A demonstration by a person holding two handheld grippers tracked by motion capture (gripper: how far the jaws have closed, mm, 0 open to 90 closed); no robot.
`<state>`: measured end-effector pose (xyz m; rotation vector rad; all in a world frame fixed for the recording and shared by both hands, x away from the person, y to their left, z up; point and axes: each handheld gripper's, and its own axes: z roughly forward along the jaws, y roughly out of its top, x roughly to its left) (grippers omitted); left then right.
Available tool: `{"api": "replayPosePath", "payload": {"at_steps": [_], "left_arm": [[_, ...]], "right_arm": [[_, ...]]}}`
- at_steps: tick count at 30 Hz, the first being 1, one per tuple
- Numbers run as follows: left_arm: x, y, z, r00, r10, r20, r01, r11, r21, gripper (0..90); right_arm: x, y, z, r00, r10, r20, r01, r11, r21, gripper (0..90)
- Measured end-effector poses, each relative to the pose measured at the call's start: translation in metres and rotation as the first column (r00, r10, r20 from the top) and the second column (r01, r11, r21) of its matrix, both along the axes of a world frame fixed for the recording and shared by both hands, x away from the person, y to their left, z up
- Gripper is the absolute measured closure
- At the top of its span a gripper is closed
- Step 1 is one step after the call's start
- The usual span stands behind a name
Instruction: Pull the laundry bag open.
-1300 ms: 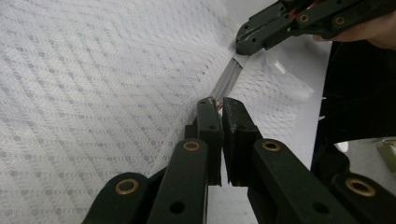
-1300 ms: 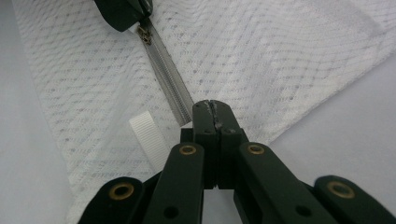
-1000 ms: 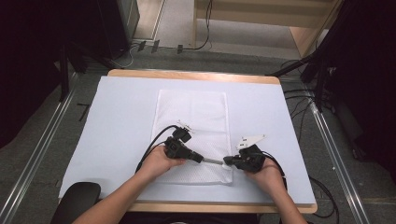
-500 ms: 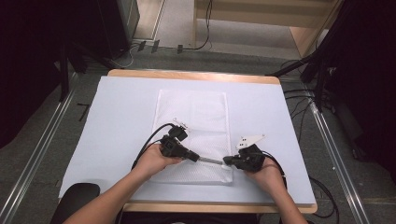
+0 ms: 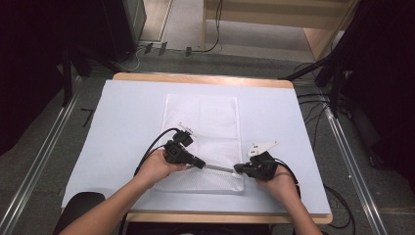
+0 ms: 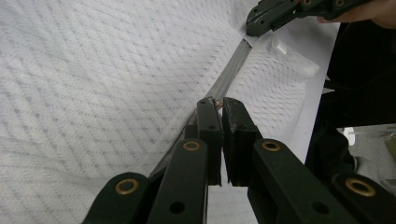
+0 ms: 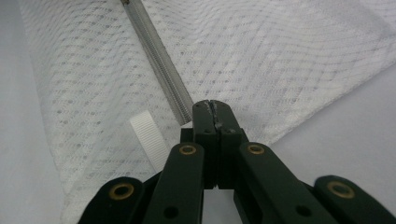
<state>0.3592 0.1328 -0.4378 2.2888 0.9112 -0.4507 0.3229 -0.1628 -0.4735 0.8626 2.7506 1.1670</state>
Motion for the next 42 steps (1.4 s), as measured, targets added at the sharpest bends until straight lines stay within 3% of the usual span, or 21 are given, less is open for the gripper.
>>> {"api": "replayPosePath", "payload": {"at_steps": [9,26,34,42], "left_arm": [[0.0,0.014,0.0,0.9996,0.026,0.013,-0.026,0.9995,-0.018,88.0],[0.001,0.026,-0.001,0.9987,0.036,-0.037,-0.038,0.9985,-0.04,88.0],[0.001,0.03,-0.001,0.9986,0.033,-0.042,-0.033,0.9992,-0.022,88.0],[0.003,0.045,0.007,0.9971,0.068,-0.034,-0.068,0.9976,-0.013,88.1]], "right_arm": [[0.0,0.0,0.0,1.0,-0.001,-0.004,0.001,1.0,0.001,90.0],[0.001,-0.001,0.0,1.0,-0.001,-0.009,0.001,1.0,0.006,90.0],[0.0,-0.001,0.0,1.0,0.0,-0.008,0.0,1.0,0.007,90.0],[0.0,-0.001,0.0,1.0,0.002,-0.003,-0.002,1.0,0.006,90.0]]}}
